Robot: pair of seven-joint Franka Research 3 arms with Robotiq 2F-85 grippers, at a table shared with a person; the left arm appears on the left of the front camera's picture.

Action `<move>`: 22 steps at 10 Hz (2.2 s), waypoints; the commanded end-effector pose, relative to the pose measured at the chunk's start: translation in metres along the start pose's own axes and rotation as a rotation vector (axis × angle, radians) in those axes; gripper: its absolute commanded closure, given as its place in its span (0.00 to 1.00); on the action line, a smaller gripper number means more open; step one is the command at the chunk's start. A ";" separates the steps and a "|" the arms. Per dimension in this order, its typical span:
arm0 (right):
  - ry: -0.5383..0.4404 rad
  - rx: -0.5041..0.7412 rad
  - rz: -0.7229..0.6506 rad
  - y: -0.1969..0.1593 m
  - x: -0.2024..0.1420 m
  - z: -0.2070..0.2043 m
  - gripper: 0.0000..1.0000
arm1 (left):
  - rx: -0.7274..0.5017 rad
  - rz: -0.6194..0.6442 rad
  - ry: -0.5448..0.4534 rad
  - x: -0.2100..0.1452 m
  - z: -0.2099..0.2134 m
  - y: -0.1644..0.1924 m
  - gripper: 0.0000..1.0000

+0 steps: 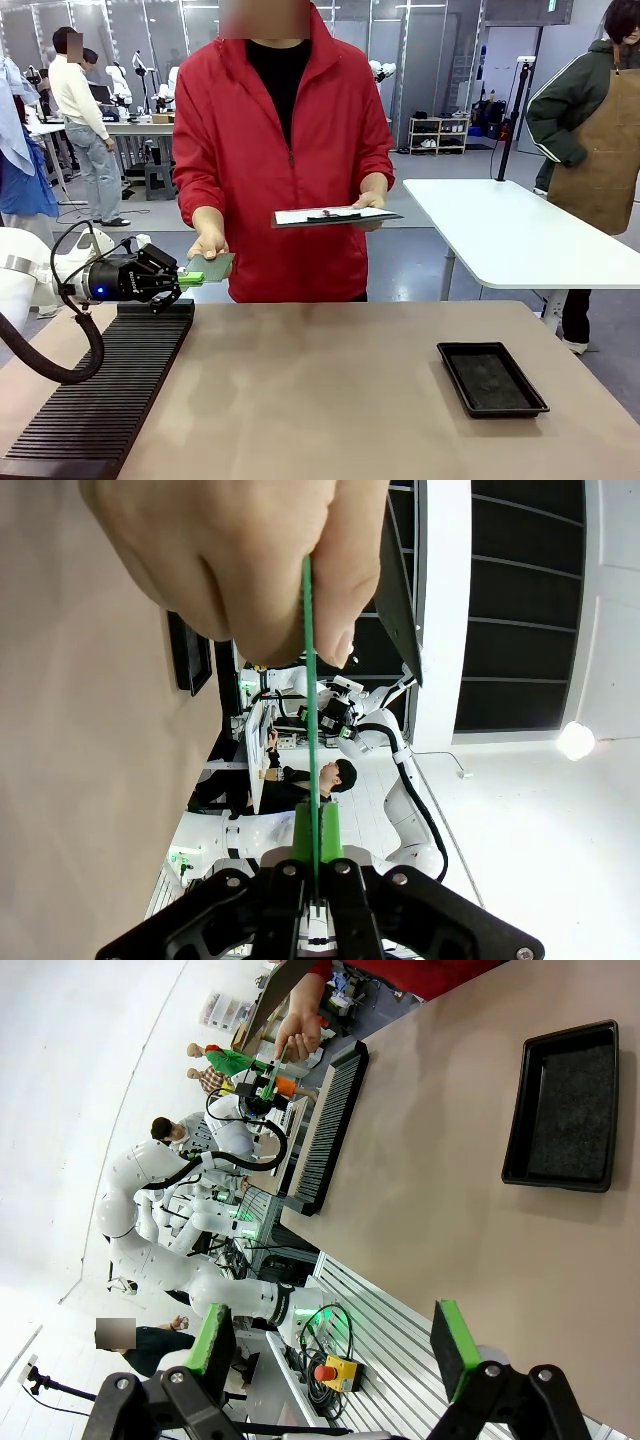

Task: Inspect the PCB.
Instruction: Release the Blank PCB you were holding.

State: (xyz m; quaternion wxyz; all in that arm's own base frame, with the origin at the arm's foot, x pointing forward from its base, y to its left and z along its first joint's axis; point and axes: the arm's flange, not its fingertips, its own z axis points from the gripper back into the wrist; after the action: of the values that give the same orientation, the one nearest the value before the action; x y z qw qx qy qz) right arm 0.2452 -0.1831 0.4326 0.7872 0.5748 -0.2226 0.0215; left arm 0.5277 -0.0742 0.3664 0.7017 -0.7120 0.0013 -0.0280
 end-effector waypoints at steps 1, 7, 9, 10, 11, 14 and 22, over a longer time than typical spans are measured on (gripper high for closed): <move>-0.006 0.009 0.007 0.000 0.000 0.001 0.00 | -0.002 0.001 0.004 0.000 -0.001 -0.001 0.97; -0.006 0.009 0.007 0.000 0.000 0.001 0.00 | 0.000 0.000 0.000 0.000 0.000 0.000 0.70; -0.006 0.009 0.007 0.000 0.000 0.001 0.00 | -0.001 0.008 -0.008 0.001 -0.001 0.000 0.51; -0.006 0.009 0.007 0.000 0.000 0.001 0.00 | 0.003 0.011 -0.009 0.001 -0.002 0.000 0.57; -0.006 0.009 0.007 0.000 0.000 0.001 0.00 | 0.007 0.014 -0.006 0.001 -0.002 0.000 0.31; -0.006 0.009 0.007 0.000 0.000 0.001 0.00 | 0.012 0.025 -0.015 0.003 -0.002 0.001 0.17; -0.006 0.009 0.007 0.000 0.000 0.001 0.00 | 0.005 0.008 -0.006 0.001 0.001 0.003 0.00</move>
State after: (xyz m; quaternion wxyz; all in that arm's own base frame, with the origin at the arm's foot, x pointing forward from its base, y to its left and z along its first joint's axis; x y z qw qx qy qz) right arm 0.2452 -0.1831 0.4326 0.7872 0.5748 -0.2226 0.0215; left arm 0.5285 -0.0728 0.3638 0.7037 -0.7101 0.0012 -0.0230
